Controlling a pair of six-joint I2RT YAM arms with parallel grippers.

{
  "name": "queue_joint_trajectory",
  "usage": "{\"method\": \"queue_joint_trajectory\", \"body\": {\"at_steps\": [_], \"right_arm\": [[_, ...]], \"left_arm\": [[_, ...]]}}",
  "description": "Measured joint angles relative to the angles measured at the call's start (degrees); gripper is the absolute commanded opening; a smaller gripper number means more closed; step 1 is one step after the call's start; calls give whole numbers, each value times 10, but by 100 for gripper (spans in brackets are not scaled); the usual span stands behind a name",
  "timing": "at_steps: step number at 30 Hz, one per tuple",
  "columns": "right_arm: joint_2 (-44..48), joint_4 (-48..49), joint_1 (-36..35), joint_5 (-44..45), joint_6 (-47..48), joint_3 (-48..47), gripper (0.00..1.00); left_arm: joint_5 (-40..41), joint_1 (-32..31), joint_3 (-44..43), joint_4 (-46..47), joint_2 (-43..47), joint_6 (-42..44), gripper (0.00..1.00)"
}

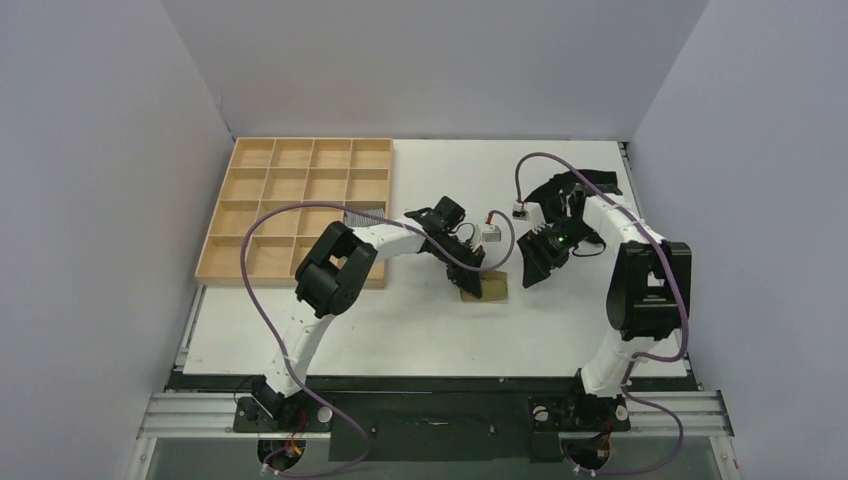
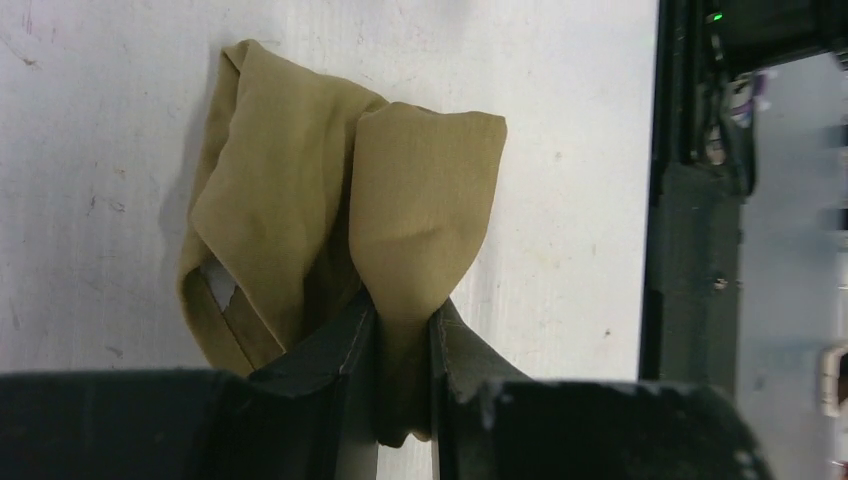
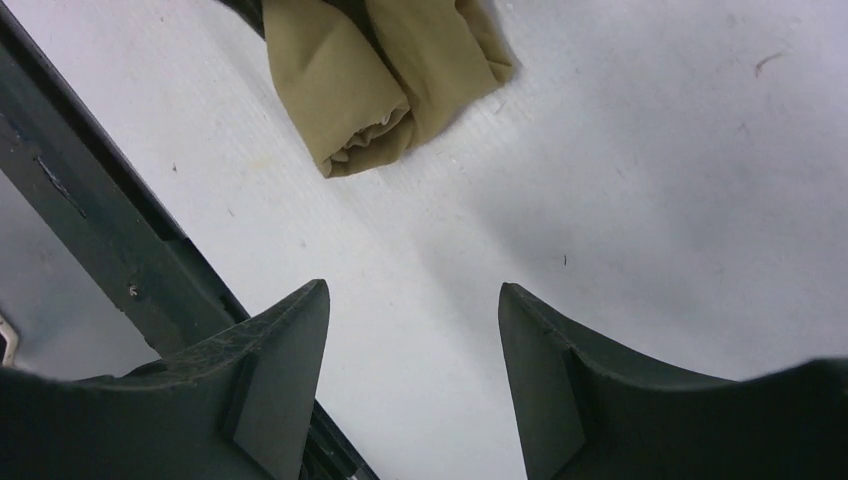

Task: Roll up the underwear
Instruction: Roll the underwear to the center of the board.

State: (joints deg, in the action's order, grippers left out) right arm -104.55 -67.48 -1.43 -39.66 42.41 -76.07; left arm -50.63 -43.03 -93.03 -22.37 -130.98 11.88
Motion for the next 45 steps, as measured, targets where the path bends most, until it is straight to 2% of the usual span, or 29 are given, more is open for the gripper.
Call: {"method": "queue_joint_trajectory", "body": {"at_steps": [9,13,16,23,31,45], "right_arm": [[165,123,-12,29,-54,119,64],[220,177,-83,83,-62,169,65],[238,209,-148,131,-66,195,66],[232,249,-245,218,-62,201,66],[155,259,-324,267,-49,191,66],[78,267,-351,294,-24,163,66]], "left_arm": [[-142,32,-180,-183,-134,-30,0],[-197,43,-226,-261,-179,-42,0],[-215,45,-228,-301,-190,-52,0],[-220,45,-245,-350,-205,-69,0],[-218,45,-247,-367,-208,-74,0],[-216,45,-250,-375,-209,-70,0]]}}
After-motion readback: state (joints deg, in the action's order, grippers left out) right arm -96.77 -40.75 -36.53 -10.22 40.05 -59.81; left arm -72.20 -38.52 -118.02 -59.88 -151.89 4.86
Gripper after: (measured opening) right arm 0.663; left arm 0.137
